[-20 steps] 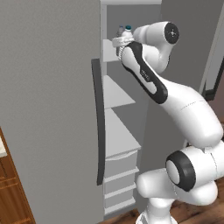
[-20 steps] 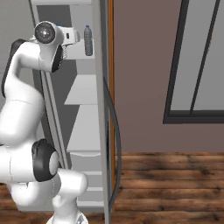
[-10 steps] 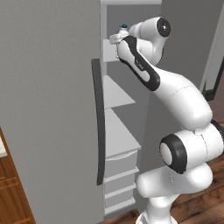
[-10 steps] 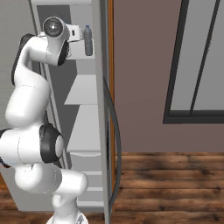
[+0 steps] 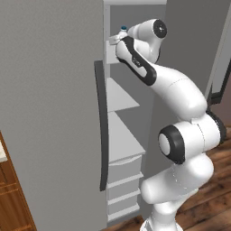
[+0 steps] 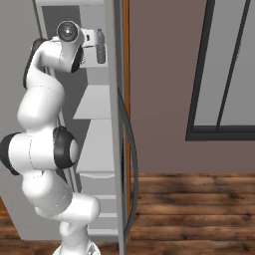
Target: Take the bottled waters from the counter and place them in the freezer to freeze. Close the freezer door after placing the bottles.
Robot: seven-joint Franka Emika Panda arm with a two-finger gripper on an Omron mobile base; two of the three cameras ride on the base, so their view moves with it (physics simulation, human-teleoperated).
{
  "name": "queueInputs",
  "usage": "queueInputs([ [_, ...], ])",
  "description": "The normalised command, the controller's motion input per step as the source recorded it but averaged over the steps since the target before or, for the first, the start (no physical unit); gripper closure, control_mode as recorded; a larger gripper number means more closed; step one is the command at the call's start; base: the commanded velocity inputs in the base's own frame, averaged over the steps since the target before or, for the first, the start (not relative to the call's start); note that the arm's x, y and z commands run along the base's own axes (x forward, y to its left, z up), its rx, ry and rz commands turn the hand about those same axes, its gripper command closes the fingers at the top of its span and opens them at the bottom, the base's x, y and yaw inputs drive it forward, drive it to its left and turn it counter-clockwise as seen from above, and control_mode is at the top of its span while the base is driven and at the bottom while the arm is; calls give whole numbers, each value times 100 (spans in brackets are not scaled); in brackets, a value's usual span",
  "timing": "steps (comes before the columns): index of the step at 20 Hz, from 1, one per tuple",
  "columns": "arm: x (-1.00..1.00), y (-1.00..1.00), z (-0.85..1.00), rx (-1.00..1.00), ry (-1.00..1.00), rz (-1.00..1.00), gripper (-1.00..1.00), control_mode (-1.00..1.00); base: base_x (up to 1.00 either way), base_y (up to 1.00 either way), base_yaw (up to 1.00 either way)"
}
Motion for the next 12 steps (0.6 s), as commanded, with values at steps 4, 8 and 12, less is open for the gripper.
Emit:
queueInputs([
  [4,48,15,0,0,1,0,100,-100,0,0,0],
  [8,39,11,0,0,4,0,100,-100,0,0,0],
  [12,31,7,-1,0,5,0,100,-100,0,0,0],
])
